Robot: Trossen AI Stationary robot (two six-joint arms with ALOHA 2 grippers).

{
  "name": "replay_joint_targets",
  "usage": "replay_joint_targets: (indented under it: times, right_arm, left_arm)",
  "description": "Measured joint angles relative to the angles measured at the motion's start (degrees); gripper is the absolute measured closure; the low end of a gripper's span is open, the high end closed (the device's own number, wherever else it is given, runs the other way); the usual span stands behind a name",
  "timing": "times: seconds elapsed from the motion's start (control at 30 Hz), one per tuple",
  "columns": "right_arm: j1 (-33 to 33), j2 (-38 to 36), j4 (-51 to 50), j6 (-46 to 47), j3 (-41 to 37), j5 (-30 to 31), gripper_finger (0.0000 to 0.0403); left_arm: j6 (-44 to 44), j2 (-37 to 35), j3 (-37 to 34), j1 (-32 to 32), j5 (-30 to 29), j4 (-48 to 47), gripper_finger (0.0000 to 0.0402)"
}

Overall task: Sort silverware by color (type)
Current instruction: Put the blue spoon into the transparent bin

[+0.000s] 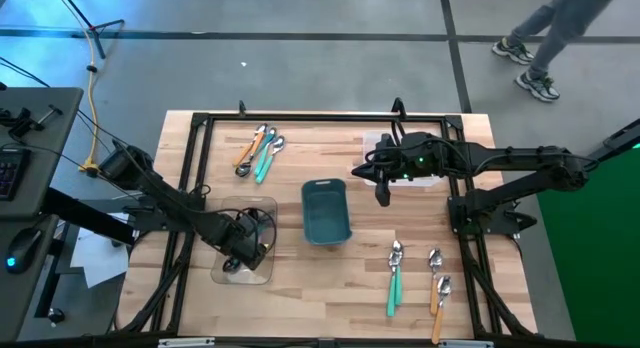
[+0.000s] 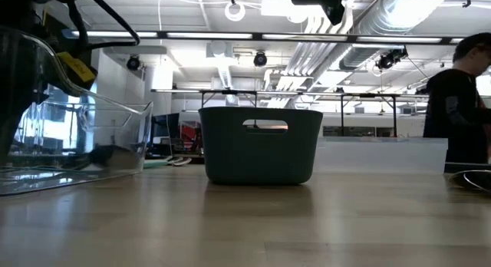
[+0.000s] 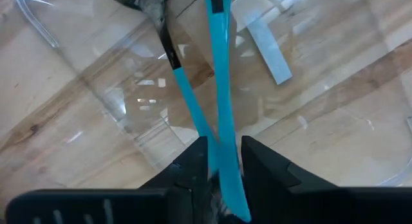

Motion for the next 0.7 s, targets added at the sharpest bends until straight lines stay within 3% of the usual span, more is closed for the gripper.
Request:
replay_joint_targets:
  times: [0.7]
  right_arm:
    - [0.0, 0.0, -0.75, 0.0, 0.0, 0.01, 0.0403]
  left_arm:
    - [4.18, -7.98, -0.02, 1.57, -0.99, -0.15, 0.0258]
